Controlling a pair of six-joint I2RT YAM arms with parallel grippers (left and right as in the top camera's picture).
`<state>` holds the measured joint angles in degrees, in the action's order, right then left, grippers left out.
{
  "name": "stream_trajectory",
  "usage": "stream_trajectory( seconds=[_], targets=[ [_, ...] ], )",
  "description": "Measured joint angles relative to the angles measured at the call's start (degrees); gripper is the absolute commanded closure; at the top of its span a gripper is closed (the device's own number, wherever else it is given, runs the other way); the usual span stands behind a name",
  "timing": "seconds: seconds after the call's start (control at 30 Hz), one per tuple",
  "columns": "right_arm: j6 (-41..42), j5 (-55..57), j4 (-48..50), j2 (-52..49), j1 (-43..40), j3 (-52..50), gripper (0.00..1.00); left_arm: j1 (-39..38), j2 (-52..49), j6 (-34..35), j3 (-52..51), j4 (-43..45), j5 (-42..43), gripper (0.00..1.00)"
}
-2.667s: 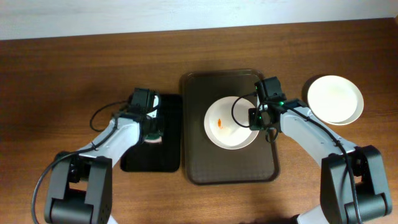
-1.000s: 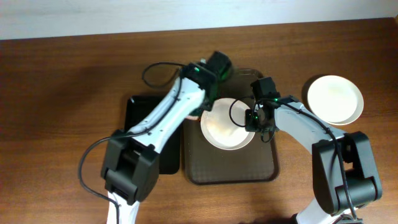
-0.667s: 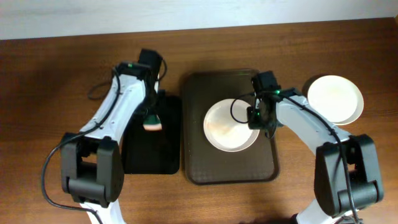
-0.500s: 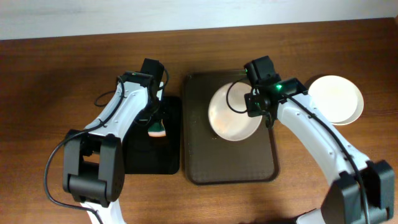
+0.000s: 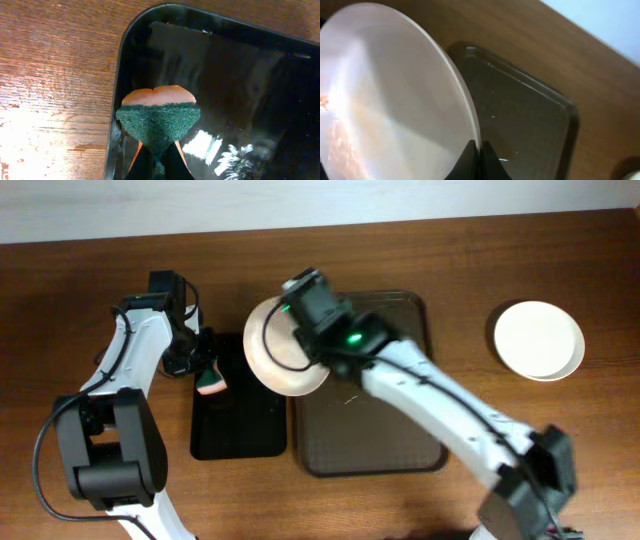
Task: Clean dirty plates on tray and stack at the side
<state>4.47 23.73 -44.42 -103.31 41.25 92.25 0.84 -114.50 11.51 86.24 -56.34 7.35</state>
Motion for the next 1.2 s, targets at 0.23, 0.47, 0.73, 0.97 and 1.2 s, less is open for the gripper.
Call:
stream_trajectory(
  seconds=[0.23,0.47,0.73,0.97,1.2],
  targets=[
    [-1.1,29.7,0.0,-1.7,15.3,0.0,0.96,0.5,0.0,0.0,0.0,0.0,0.2,1.00],
    [-3.0,38.9,0.0,-1.7,18.0,0.0,0.96,0.5,0.0,0.0,0.0,0.0,0.2,1.00],
    [4.6,8.4,-10.1,-1.8,-3.7,0.2,0.96,-1.4,0.0,-2.6,0.0,0.9,2.3,1.00],
    [3.9,-22.5,-16.9,-1.7,-37.1,-4.0,0.96,-16.5,1.6,-5.1,0.0,9.4,4.2,1.00],
    [4.8,-31.2,-0.9,-2.0,-38.1,-22.4,0.96,-27.3,1.7,1.3,0.0,22.2,9.0,1.00]
  ],
)
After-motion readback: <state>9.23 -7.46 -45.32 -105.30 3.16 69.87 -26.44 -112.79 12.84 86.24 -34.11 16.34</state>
